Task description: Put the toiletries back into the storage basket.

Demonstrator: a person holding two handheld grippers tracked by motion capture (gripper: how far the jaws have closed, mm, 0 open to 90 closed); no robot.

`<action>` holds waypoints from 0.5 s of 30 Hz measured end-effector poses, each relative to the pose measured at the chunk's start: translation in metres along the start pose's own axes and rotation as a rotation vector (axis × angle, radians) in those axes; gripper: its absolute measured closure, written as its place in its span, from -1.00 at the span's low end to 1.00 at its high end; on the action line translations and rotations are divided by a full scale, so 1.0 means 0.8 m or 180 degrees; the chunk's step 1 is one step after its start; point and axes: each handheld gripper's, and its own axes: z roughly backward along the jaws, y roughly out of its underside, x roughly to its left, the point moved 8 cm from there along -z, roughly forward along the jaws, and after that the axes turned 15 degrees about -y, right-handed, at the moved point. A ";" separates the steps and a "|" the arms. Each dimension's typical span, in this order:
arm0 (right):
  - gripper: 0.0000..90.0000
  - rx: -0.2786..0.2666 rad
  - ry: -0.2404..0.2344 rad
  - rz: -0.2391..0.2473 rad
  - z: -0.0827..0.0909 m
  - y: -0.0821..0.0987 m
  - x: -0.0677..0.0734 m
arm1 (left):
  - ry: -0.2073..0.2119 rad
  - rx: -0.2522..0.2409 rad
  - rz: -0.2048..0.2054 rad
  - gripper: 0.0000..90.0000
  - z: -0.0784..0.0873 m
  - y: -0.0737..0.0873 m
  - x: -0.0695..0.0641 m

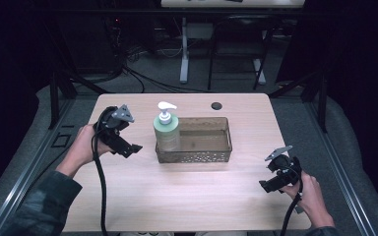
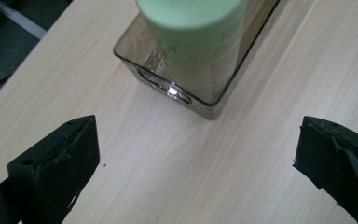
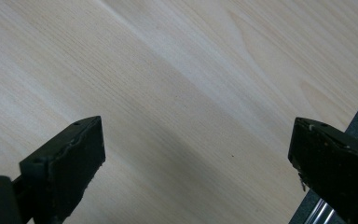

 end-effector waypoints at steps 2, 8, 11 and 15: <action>-0.93 0.0002 0.0006 0.0004 0.000 0.000 0.000 | -0.0010 -0.0014 0.0062 -1.00 -0.003 0.012 -0.004; -0.93 0.0007 0.0009 0.0002 0.000 0.000 0.001 | -0.0035 0.0022 0.0182 -1.00 -0.016 0.045 -0.017; -0.93 0.0009 0.0013 0.0003 0.000 0.001 0.001 | -0.0020 0.0017 0.0247 -1.00 -0.026 0.061 -0.027; -0.93 0.0019 0.0019 0.0003 -0.001 0.001 0.001 | -0.0071 0.0079 0.0317 -1.00 -0.043 0.083 -0.038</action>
